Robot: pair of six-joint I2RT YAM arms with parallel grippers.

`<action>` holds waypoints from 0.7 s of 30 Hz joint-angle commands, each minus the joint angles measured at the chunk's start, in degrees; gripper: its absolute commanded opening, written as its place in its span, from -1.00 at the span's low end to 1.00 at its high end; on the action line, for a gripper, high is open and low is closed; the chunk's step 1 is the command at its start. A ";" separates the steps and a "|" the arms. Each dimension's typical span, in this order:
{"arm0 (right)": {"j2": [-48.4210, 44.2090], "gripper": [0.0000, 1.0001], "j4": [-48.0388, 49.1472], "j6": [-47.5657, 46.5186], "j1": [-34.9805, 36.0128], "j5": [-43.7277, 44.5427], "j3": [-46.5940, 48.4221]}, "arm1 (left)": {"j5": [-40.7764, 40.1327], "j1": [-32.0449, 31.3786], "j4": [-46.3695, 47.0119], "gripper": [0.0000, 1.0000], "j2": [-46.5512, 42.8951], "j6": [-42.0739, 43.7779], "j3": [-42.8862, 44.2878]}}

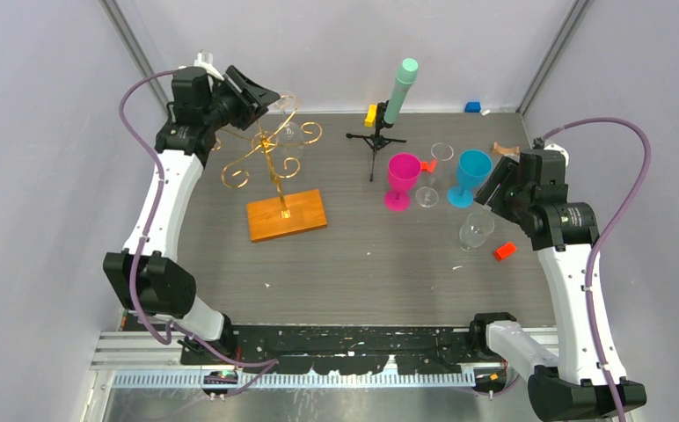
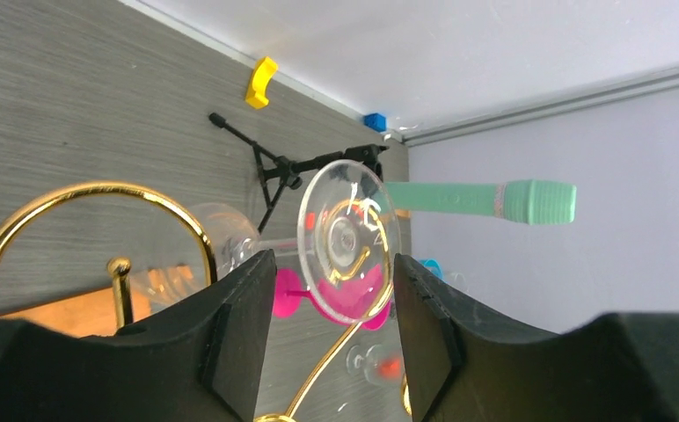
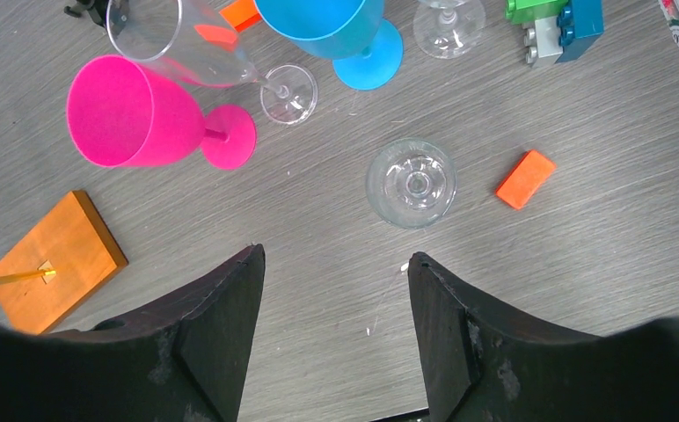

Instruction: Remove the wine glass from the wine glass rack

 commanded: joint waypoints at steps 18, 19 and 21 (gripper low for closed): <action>-2.92 0.32 2.09 -1.80 -0.27 -2.24 -0.89 | 4.00 2.06 18.04 -0.68 -0.47 -13.64 -7.74; -2.99 0.32 2.14 -1.80 -0.27 -2.31 -0.93 | 4.05 2.22 18.03 -0.70 -0.54 -13.60 -7.75; -3.14 0.32 2.14 -1.59 -0.26 -2.46 -0.90 | 4.12 2.28 18.13 -0.74 -0.77 -13.60 -7.91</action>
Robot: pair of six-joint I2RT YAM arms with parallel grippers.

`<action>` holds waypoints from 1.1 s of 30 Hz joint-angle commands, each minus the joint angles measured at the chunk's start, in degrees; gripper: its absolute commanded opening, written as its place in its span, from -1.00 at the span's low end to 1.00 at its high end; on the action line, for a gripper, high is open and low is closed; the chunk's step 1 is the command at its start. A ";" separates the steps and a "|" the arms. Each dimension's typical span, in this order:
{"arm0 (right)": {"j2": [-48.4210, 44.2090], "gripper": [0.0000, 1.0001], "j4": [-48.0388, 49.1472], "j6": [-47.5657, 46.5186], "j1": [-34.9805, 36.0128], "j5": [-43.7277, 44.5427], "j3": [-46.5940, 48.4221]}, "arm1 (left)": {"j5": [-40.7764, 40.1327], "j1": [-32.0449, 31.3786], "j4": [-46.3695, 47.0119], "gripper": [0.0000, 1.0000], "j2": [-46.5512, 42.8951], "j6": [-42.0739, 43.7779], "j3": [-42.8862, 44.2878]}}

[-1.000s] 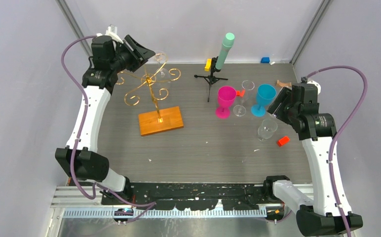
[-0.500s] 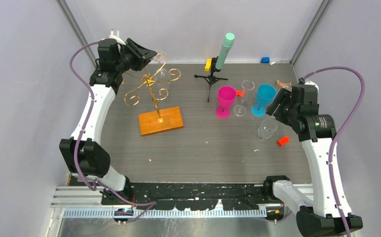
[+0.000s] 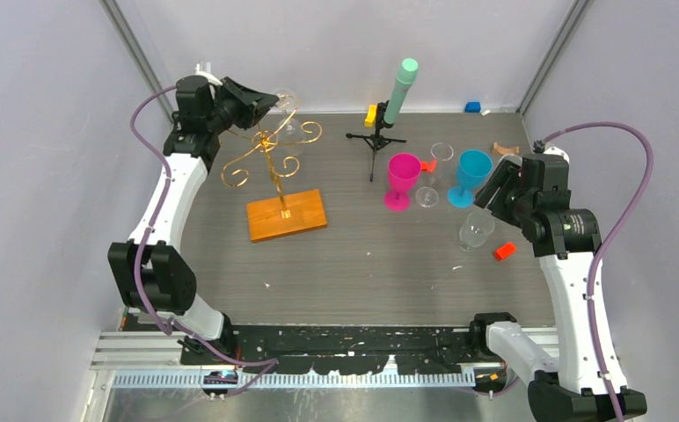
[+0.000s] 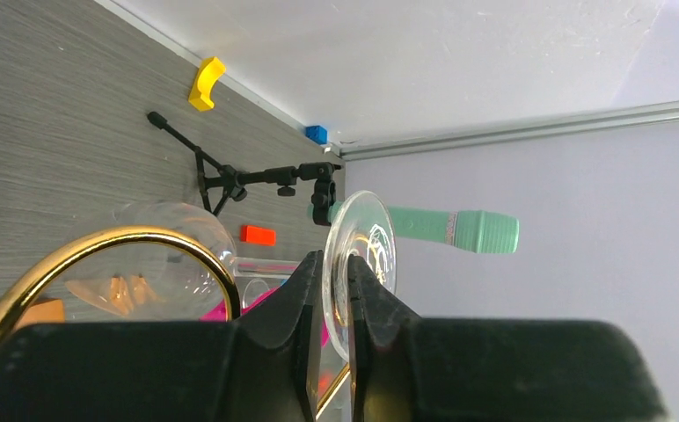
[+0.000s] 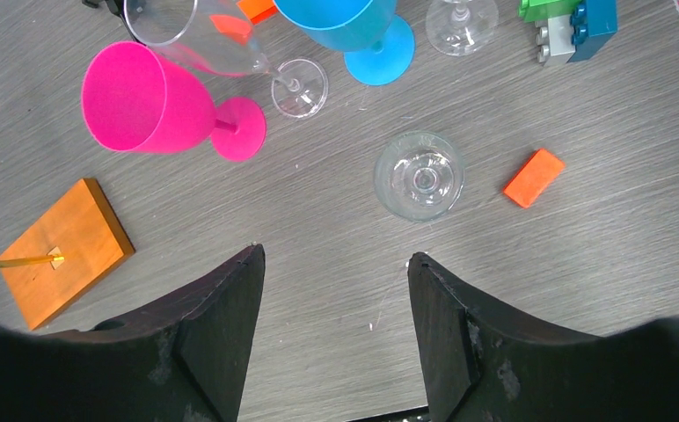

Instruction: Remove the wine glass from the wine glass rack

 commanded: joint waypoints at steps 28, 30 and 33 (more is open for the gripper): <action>-2.09 0.30 2.66 -0.20 -0.31 -1.33 -1.24 | 3.26 0.84 6.31 -0.46 -2.28 -3.51 -0.52; -2.14 0.28 2.70 -0.22 -0.31 -0.87 -1.38 | 3.47 0.79 8.32 -0.53 -2.41 -4.94 -1.38; -2.34 0.27 2.65 -0.14 -0.32 0.25 -1.81 | 4.66 0.82 9.11 -0.54 -1.73 -6.03 -1.03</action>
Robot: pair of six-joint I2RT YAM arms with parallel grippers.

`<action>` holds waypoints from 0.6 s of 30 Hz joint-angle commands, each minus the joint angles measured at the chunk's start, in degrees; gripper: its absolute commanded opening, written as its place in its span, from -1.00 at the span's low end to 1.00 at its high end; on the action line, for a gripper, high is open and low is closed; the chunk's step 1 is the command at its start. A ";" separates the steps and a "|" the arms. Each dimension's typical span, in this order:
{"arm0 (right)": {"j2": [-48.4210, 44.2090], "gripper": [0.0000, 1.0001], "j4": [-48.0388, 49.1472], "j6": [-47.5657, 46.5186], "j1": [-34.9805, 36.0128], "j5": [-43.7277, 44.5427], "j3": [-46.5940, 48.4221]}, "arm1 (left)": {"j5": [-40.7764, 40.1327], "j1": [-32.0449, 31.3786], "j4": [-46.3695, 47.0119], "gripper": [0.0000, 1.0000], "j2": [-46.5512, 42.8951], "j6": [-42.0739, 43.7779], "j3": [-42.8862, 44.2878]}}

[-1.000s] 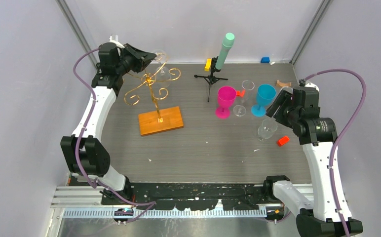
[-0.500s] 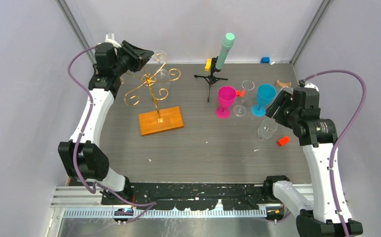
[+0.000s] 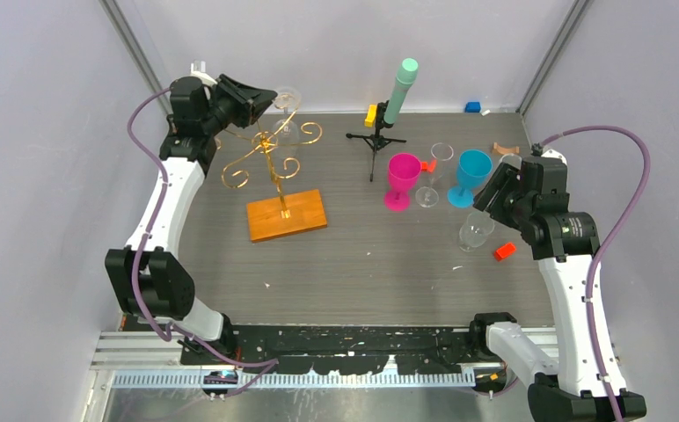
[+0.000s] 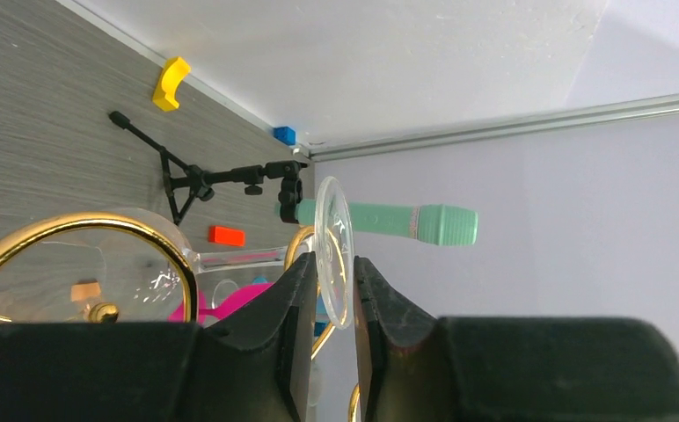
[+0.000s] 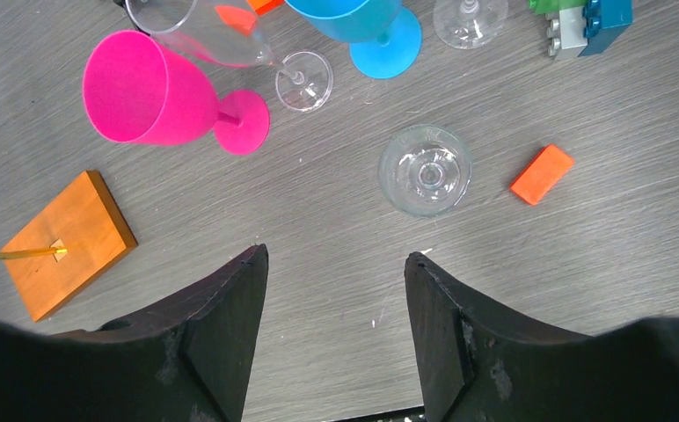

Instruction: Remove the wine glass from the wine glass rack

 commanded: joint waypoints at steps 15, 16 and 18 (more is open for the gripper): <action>-1.77 0.25 2.39 -0.01 -0.30 2.33 -0.81 | 5.70 0.24 7.57 -0.52 3.26 -5.40 0.88; -1.78 0.25 2.41 0.04 -0.29 2.23 -0.89 | 5.78 0.24 7.62 -0.54 3.33 -5.36 0.92; -1.73 0.25 2.60 0.08 -0.29 2.15 -0.87 | 6.05 0.23 7.64 -0.61 3.48 -5.29 1.12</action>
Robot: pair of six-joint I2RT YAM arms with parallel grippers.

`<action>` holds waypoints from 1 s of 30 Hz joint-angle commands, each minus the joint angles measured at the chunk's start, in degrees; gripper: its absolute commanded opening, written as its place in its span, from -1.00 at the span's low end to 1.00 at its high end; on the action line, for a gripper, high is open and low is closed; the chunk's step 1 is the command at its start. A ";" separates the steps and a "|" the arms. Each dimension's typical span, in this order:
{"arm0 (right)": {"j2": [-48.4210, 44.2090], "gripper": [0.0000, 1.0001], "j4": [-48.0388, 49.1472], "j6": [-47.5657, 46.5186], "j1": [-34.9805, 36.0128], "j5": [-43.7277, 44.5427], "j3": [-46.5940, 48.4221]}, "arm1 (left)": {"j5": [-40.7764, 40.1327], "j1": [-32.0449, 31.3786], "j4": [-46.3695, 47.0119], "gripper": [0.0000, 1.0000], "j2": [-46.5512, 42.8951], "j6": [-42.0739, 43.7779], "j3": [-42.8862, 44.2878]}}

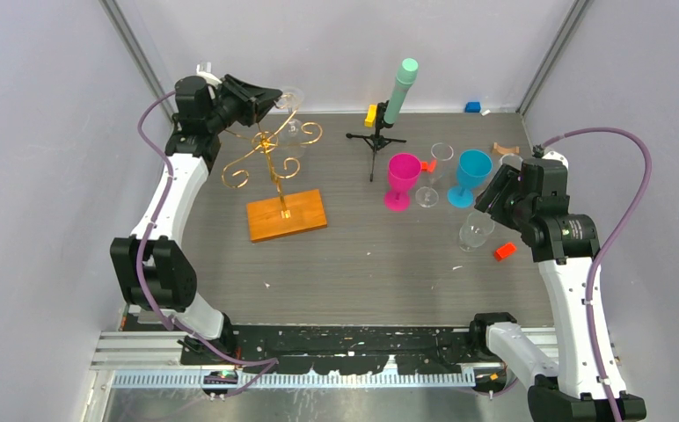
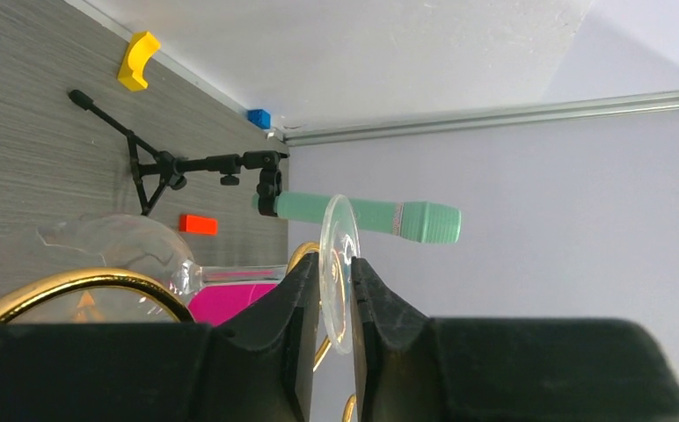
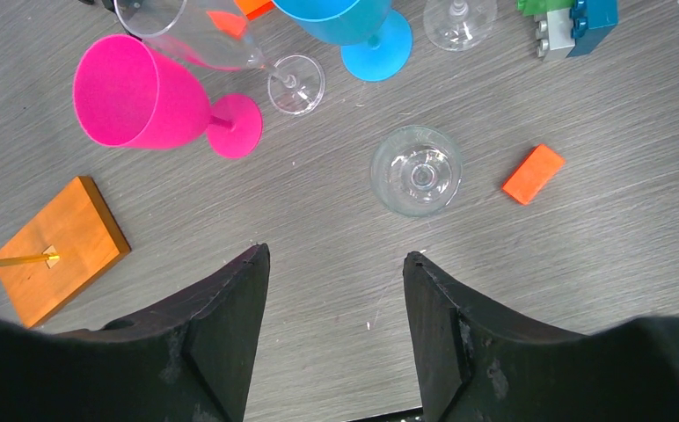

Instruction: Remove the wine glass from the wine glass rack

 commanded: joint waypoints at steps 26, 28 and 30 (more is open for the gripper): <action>-1.17 0.25 3.26 1.35 -0.33 -0.43 -1.53 | 9.66 0.24 4.52 -1.00 -4.89 2.15 2.90; -1.21 0.25 3.27 1.34 -0.34 -0.51 -1.61 | 9.51 0.24 2.73 -1.00 -5.65 3.70 2.87; -1.21 0.25 3.23 1.40 -0.30 -0.57 -1.70 | 8.97 0.23 0.46 -1.00 -6.51 5.42 2.88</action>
